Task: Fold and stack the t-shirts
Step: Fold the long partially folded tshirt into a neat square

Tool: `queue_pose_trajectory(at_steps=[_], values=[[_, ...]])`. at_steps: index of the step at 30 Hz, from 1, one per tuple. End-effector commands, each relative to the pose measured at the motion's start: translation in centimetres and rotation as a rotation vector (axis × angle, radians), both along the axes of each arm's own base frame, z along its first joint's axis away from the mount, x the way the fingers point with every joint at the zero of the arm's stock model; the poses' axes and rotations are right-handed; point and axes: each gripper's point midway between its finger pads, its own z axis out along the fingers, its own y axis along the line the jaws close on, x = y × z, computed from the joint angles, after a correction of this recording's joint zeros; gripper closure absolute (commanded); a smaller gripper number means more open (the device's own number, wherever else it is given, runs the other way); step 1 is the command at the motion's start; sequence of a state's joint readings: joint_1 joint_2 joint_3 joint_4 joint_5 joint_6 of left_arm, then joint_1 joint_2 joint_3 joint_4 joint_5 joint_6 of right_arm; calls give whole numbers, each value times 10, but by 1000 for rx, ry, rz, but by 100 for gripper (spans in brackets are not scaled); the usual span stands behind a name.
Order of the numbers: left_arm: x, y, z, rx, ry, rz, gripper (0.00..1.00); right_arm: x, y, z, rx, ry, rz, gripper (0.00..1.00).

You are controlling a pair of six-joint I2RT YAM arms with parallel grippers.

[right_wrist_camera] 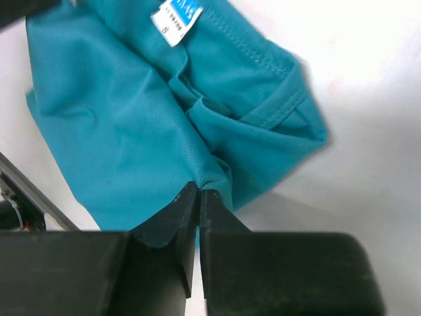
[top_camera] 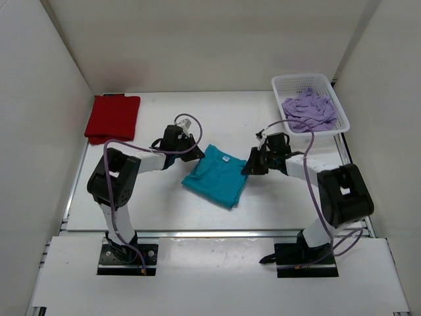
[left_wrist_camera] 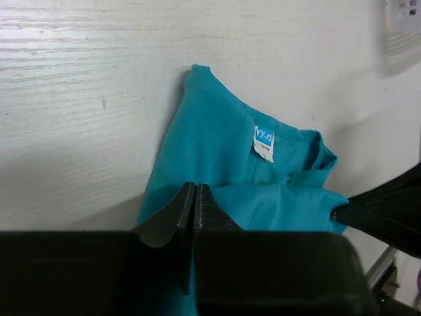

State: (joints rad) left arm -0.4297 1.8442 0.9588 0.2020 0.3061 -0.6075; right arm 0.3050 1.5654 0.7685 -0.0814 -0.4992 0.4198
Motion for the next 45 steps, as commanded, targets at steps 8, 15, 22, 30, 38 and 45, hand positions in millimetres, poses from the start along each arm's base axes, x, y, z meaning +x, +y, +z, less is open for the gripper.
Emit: queue_pose_trajectory(at_steps=[8, 15, 22, 30, 38, 45], values=[[80, 14, 37, -80, -31, 91, 99, 172, 18, 79, 112, -182, 10, 100], [158, 21, 105, -240, -46, 127, 100, 219, 30, 105, 39, -194, 40, 100], [80, 33, 174, -289, -196, 92, 100, 122, 29, 105, -33, -179, 63, 99], [-76, 39, 106, -221, -141, 56, 96, -18, 10, 75, -38, -194, 98, 100], [-149, 109, 68, -70, -209, 151, 15, -116, -2, 18, -58, -118, 151, 58], [-145, 101, 63, -64, -183, 145, 17, -75, -13, 57, 5, -198, 38, 83]])
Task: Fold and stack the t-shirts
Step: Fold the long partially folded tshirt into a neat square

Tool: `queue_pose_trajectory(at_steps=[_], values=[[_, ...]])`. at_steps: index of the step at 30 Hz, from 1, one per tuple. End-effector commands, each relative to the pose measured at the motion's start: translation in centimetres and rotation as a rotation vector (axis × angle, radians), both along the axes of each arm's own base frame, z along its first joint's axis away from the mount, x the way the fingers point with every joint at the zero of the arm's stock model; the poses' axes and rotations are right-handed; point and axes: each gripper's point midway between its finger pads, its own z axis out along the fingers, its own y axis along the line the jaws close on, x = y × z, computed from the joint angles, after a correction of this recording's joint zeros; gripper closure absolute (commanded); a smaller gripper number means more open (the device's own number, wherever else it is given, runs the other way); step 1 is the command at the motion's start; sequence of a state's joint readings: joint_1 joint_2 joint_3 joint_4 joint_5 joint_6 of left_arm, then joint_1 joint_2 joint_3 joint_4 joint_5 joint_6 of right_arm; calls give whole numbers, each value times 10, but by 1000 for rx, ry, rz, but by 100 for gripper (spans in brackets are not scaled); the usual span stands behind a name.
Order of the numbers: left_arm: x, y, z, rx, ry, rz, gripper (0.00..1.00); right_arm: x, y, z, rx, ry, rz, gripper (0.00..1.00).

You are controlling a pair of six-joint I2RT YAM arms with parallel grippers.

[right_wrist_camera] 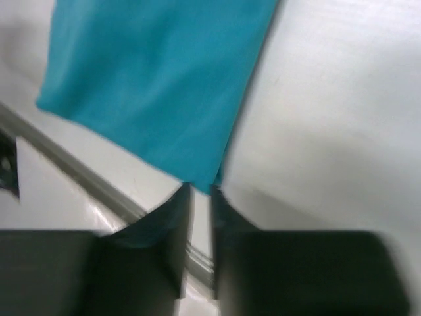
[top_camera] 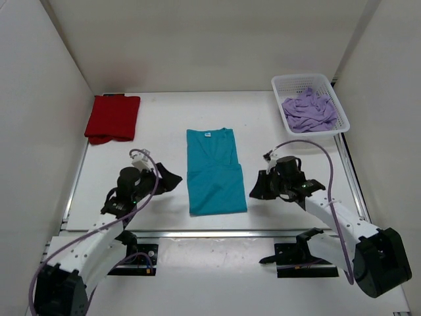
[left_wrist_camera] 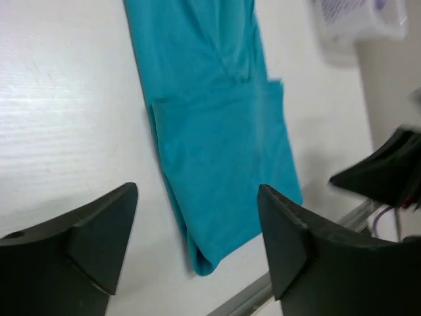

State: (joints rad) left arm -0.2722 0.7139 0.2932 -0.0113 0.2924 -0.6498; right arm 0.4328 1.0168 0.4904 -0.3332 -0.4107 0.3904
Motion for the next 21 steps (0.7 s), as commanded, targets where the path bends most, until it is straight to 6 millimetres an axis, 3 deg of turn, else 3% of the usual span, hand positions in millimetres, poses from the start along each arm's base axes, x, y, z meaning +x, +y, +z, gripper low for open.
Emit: queue_pose_trajectory(at_steps=[1, 2, 3, 4, 5, 7, 8, 9, 10, 12, 16, 21], values=[[9, -20, -7, 59, 35, -44, 13, 45, 6, 38, 78, -132, -52, 91], [15, -33, 5, 64, 3, -74, 1, 56, 12, 39, 82, -135, -44, 96], [20, -38, -7, 76, 53, -89, 1, 66, 22, 50, 92, -165, -13, 97], [30, -43, -11, 77, 84, -96, 1, 76, 29, 46, 101, -155, -1, 98], [38, -51, -1, 40, 71, -113, 1, 86, 40, 44, 100, -146, 28, 98], [56, -61, -7, 34, 102, -123, 1, 116, 55, 55, 111, -184, 51, 100], [65, -67, -1, 29, 95, -125, 1, 125, 57, 43, 92, -163, 40, 100], [67, -76, -6, 31, 113, -155, 2, 140, 63, 46, 111, -159, 41, 100], [67, -85, -11, 24, 129, -184, 12, 151, 67, 52, 118, -166, 43, 100], [67, -95, -18, 22, 148, -197, 34, 160, 72, 32, 98, -113, 51, 100], [69, -98, -44, 22, 196, -187, 59, 153, 80, 2, 90, -61, 60, 100], [81, -66, -85, 163, 245, -66, 68, 154, 61, -32, 102, 8, -2, 100]])
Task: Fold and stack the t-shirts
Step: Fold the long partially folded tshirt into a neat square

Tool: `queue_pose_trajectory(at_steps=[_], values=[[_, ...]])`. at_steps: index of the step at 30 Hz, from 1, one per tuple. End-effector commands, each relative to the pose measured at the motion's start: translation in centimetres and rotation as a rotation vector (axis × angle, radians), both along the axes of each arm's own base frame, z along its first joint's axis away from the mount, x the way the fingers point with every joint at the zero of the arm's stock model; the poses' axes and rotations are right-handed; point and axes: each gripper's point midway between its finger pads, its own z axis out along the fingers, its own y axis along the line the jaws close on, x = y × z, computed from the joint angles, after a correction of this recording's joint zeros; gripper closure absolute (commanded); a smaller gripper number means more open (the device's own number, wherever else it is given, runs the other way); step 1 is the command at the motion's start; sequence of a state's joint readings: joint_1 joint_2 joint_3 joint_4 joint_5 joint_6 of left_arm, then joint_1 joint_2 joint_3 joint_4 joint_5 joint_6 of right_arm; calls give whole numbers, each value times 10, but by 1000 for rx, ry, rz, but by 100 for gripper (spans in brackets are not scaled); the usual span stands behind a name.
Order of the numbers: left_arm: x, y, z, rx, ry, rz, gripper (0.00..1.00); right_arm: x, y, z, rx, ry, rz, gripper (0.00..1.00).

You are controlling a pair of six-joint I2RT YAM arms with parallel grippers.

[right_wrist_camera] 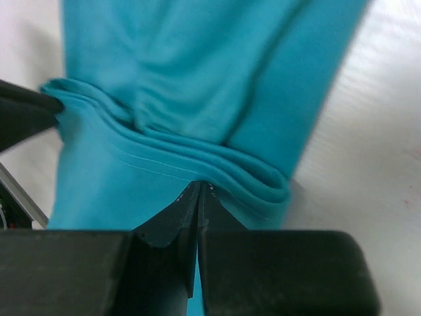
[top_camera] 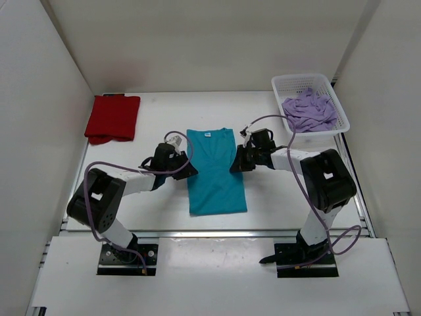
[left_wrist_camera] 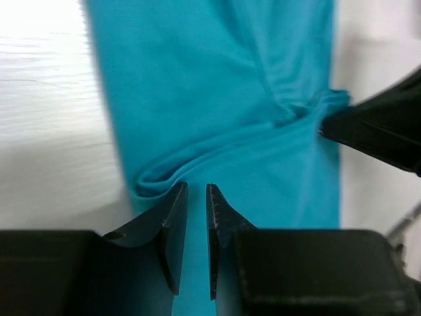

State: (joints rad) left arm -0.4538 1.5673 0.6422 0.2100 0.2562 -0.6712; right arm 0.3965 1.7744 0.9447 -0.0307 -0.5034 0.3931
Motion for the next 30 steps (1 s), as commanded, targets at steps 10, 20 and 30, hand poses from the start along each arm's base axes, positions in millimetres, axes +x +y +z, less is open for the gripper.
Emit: queue_pose_trajectory(at_steps=[10, 20, 30], values=[[47, 51, 14, 98, -99, 177, 72, 19, -17, 8, 50, -42, -55, 100], [-32, -31, 67, -30, -165, -62, 66, 16, 16, 59, 145, -121, 23, 100], [-96, -8, -30, -25, 47, -51, 69, -11, 10, -5, 74, -1, 19, 100]])
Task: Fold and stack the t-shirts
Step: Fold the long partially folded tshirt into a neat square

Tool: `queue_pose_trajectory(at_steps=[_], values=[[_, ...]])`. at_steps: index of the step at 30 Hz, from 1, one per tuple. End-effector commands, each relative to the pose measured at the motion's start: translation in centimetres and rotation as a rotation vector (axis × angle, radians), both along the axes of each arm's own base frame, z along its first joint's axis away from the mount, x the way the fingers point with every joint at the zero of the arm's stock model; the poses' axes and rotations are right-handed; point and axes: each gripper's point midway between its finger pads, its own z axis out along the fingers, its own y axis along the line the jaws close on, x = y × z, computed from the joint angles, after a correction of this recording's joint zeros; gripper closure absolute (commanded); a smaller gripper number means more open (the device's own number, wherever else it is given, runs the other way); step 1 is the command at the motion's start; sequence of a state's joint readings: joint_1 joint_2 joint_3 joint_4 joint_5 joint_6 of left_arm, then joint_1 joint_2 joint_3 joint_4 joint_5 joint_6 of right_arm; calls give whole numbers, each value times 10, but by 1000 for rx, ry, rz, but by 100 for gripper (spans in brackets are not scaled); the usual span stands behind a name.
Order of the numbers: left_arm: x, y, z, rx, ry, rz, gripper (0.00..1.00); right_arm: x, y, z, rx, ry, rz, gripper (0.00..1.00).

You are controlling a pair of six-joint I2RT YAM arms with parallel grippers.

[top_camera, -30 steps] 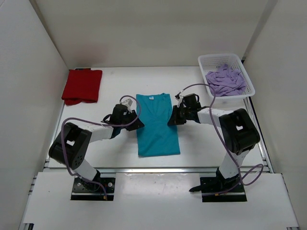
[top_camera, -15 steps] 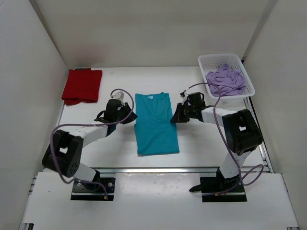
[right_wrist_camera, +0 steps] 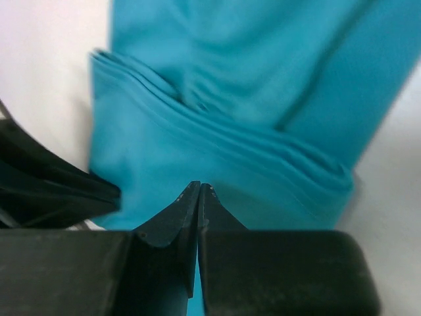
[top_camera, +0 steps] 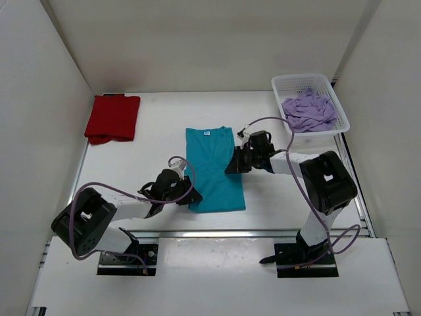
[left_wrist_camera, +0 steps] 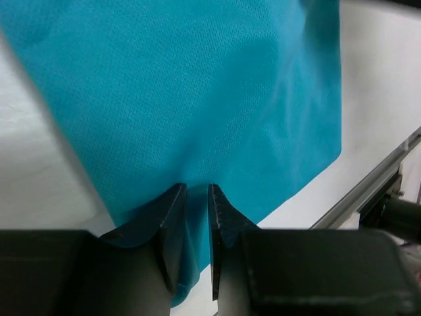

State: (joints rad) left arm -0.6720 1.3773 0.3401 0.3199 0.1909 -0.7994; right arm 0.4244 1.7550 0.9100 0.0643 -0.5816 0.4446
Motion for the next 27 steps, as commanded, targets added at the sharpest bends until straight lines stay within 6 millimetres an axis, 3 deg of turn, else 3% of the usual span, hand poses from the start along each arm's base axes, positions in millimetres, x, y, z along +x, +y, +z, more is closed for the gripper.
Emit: queue_pose_trajectory(at_steps=[1, 6, 11, 15, 17, 19, 20, 23, 24, 26, 27], values=[[10, 15, -6, 23, -23, 59, 69, -5, -17, -29, -35, 37, -47, 100], [16, 49, -16, 84, -42, 133, 67, -2, -34, -43, -46, 75, -89, 99], [28, 48, 34, -27, -169, 174, 59, 10, -33, -32, -49, 42, -81, 100], [26, 46, 64, -30, -247, 163, 57, 20, -24, -7, 9, 3, -58, 100], [23, 47, 62, -35, -225, 147, 57, 23, -22, 0, 9, -9, -53, 100], [18, 51, 44, 24, -171, 126, 56, 21, -20, 9, 9, -19, -45, 99], [11, 54, 34, 77, -150, 106, 54, 15, -20, 8, 0, -15, -40, 97], [-1, 63, 11, 176, -104, 88, 46, -10, -29, 20, -33, -64, -67, 76], [-5, 61, 9, 171, -93, 76, 40, -24, -38, 8, -71, -40, -87, 71], [-10, 65, 3, 176, -79, 75, 30, -44, -45, 16, -66, -62, -99, 53], [-9, 66, 3, 166, -79, 82, 28, -62, -52, 2, -104, -29, -103, 51]])
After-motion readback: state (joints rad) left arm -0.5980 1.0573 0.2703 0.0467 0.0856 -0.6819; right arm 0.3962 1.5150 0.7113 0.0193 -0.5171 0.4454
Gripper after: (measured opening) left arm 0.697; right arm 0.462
